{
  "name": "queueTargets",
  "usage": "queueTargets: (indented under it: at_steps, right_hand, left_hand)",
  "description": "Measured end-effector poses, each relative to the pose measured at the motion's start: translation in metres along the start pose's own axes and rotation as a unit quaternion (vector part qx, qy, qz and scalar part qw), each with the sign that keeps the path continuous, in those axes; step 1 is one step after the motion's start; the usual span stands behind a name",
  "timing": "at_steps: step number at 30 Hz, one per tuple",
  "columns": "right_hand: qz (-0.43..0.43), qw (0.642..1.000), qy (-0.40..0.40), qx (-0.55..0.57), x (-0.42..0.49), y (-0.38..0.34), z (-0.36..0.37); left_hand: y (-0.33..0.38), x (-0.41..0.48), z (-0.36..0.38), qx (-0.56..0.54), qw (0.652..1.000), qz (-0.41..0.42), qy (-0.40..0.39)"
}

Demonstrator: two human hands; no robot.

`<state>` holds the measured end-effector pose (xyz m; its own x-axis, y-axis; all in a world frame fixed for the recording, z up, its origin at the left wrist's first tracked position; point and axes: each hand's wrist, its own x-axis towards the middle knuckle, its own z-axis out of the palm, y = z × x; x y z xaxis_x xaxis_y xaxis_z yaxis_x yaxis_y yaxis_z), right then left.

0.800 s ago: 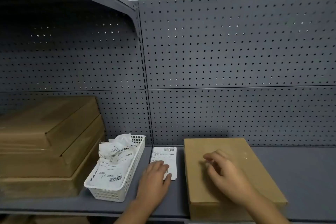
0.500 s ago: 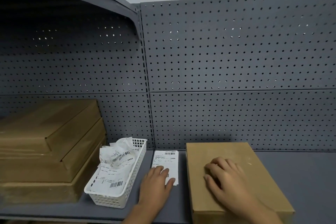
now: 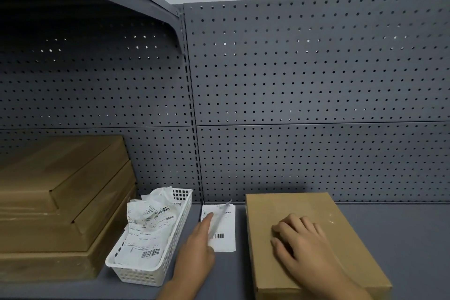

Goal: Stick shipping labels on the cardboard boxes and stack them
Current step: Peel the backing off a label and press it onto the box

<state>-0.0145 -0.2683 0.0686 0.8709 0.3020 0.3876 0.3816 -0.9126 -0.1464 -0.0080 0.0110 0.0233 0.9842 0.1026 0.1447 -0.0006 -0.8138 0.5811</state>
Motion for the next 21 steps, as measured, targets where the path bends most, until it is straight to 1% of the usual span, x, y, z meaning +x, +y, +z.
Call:
queueTargets:
  at_steps: [4, 6, 9, 11, 13, 15, 17, 18, 21]
  right_hand:
    - [0.000, 1.000, -0.019, -0.001, -0.001, -0.001, -0.007]
    - [0.002, 1.000, -0.030, 0.002, -0.001, -0.003, -0.009]
    - [0.009, 0.999, -0.034, -0.001, 0.000, -0.006, -0.012]
    - [0.008, 1.000, -0.026, 0.012, -0.002, -0.006, -0.014]
    - [0.017, 0.999, -0.021, 0.040, -0.003, -0.005, -0.015]
    - [0.031, 0.994, -0.003, 0.103, -0.003, -0.002, -0.017]
    - [0.055, 0.977, 0.034, 0.205, -0.004, 0.000, -0.022]
    - [0.078, 0.960, 0.050, 0.264, -0.005, 0.000, -0.026]
    - [0.157, 0.893, 0.066, 0.418, -0.007, -0.003, -0.039]
  left_hand:
    - [0.000, -0.008, -0.001, -0.001, 1.000, 0.002, -0.002]
    - [0.002, -0.012, -0.006, -0.011, 1.000, -0.007, 0.027]
    - [0.019, -0.024, -0.023, -0.057, 0.995, -0.006, 0.079]
    - [0.034, -0.032, -0.031, -0.071, 0.992, 0.020, 0.100]
    - [0.047, -0.037, -0.033, -0.058, 0.992, 0.049, 0.102]
    - [0.061, -0.038, -0.034, -0.040, 0.991, 0.074, 0.104]
    - [0.076, -0.043, -0.031, -0.069, 0.989, 0.086, 0.094]
    - [0.083, -0.046, -0.030, -0.073, 0.988, 0.099, 0.098]
    - [0.103, -0.051, -0.026, -0.041, 0.983, 0.149, 0.099]
